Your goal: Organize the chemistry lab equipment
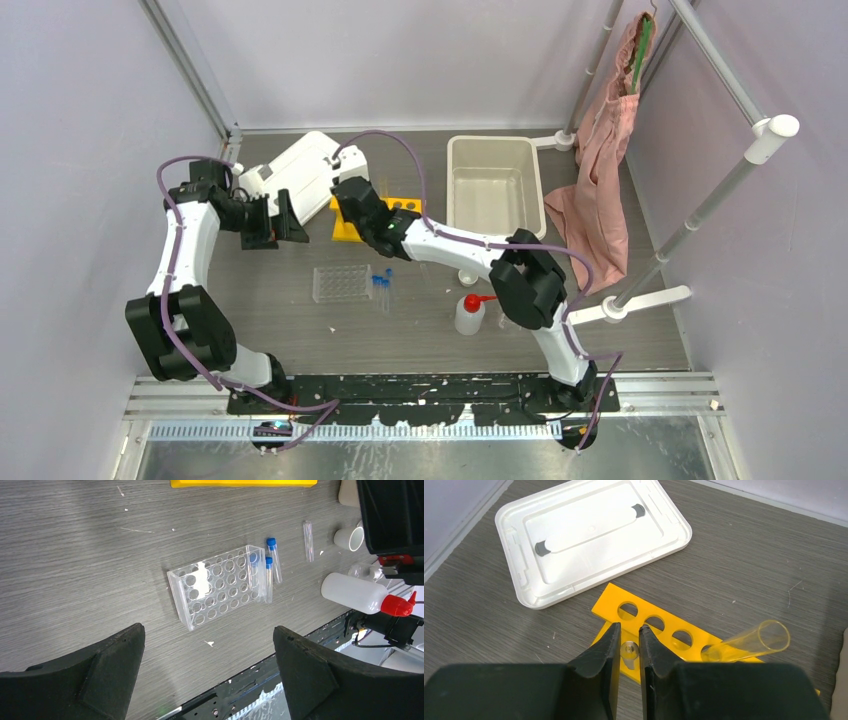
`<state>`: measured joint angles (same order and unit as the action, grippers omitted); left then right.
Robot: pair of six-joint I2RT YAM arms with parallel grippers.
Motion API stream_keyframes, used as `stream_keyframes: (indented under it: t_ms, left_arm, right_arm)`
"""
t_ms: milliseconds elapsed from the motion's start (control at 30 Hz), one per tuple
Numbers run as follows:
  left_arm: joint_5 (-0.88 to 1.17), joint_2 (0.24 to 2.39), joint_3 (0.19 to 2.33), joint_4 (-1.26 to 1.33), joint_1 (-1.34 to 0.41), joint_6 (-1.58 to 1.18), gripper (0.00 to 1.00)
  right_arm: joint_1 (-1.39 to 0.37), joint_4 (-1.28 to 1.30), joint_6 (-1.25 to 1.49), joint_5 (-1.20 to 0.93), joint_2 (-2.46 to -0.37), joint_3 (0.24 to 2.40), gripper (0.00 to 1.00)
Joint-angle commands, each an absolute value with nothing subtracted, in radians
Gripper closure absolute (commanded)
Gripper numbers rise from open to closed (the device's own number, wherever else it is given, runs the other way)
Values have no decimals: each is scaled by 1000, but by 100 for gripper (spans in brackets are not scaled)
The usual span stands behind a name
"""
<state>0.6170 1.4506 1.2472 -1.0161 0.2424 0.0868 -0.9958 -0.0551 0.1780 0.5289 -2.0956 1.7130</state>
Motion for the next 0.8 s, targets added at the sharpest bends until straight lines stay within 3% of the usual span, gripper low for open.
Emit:
stream_keyframes:
  t_ms: [0,767]
  left_arm:
    - [623,1439,1259,-1033,250,104,0]
    - [609,1430,1259,-1043,249,124,0]
  right_arm:
    - [-1000,-108,166,555,-2109,1732,99]
    - [-1000,-78,172,550,-2170,1746,99]
